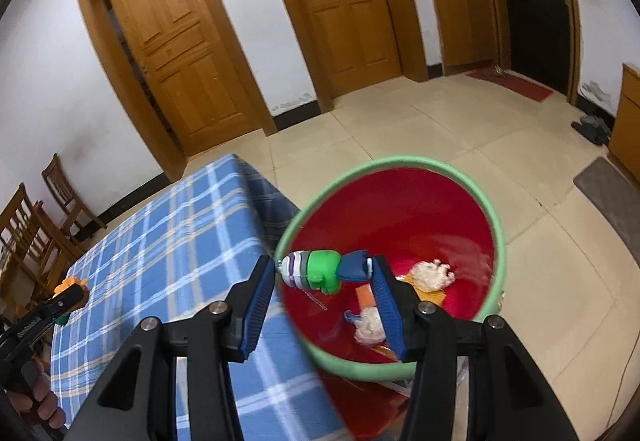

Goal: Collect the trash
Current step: 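Carry the green toy and orange toy over the red bin and release both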

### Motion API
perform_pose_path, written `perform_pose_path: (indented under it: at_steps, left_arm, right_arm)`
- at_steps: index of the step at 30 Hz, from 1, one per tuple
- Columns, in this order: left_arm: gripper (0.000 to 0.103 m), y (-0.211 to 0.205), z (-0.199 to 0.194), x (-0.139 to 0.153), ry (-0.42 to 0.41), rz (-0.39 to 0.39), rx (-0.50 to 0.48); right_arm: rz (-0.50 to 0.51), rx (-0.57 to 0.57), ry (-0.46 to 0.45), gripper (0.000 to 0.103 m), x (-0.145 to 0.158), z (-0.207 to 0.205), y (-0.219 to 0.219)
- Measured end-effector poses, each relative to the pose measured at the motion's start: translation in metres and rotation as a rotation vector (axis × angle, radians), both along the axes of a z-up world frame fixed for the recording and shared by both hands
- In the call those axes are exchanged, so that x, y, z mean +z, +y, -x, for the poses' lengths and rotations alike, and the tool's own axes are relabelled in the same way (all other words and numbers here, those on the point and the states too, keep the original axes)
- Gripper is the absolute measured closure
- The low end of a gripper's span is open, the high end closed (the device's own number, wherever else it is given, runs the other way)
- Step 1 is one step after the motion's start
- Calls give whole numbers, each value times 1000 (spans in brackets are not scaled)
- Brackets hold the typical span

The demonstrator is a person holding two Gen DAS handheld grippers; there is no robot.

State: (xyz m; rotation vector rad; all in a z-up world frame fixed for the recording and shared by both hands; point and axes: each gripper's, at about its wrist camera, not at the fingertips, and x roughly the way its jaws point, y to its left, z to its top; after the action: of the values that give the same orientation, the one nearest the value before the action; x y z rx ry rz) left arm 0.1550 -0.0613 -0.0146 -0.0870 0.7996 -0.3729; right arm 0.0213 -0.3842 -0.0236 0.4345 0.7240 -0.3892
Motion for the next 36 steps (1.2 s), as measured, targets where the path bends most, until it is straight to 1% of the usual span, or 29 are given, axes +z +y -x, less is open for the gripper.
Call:
perform_pose_path:
  at_steps: [7,15,21,25,28,36]
  left_arm:
    - [61,-33,8,4,9,-6,-65]
    - [61,-69,16,5,15,-25,-140]
    - [61,-95,23,4,22,-43,-197]
    - [61,-112,29,4,21,-57,-236]
    - [61,-123,31,4,22,-62,-261]
    - [61,-156,39,-1,25,-77,-346]
  right_arm:
    - [-49,-54,19,51,-20,15,-30]
    - [-96,-98,24,50,-32,25,-51]
    - [-114,-114,14,49,-33,31,-62]
    - [-116,-115,6,45,-32,36,-67]
    - [-118,-115,0,45,-31,37,-69]
    - [-123,-148,-49,45,-20,55,-81]
